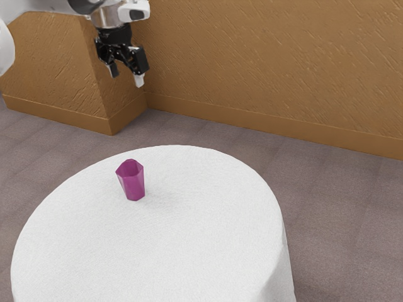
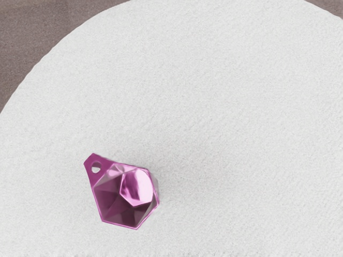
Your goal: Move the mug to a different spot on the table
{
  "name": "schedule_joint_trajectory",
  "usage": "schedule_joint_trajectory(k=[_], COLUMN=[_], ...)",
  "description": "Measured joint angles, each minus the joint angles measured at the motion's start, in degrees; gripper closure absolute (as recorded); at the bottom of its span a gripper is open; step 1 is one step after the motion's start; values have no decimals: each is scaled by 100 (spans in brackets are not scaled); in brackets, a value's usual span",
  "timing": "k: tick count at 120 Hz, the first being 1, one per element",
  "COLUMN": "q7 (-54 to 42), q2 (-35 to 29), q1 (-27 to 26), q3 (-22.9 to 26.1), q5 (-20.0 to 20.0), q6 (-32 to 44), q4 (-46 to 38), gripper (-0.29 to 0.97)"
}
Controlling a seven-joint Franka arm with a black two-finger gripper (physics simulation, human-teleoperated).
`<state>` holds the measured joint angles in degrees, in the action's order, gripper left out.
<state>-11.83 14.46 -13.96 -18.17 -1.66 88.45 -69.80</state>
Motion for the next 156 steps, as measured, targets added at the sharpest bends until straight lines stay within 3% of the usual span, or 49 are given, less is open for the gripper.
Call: schedule_joint_trajectory(k=[16, 32, 69, 128, 156], q7=[7, 239, 870, 1736, 2434], q2=[-184, -100, 517, 1365, 1799], q1=[-4, 9, 121, 371, 445], q3=[214, -78, -756, -963, -996], q5=[42, 13, -780, -1436, -2080], q6=[-102, 26, 873, 2319, 2556], q4=[-213, -651, -1952, -2278, -2038], gripper=[0, 0, 0, 0, 0])
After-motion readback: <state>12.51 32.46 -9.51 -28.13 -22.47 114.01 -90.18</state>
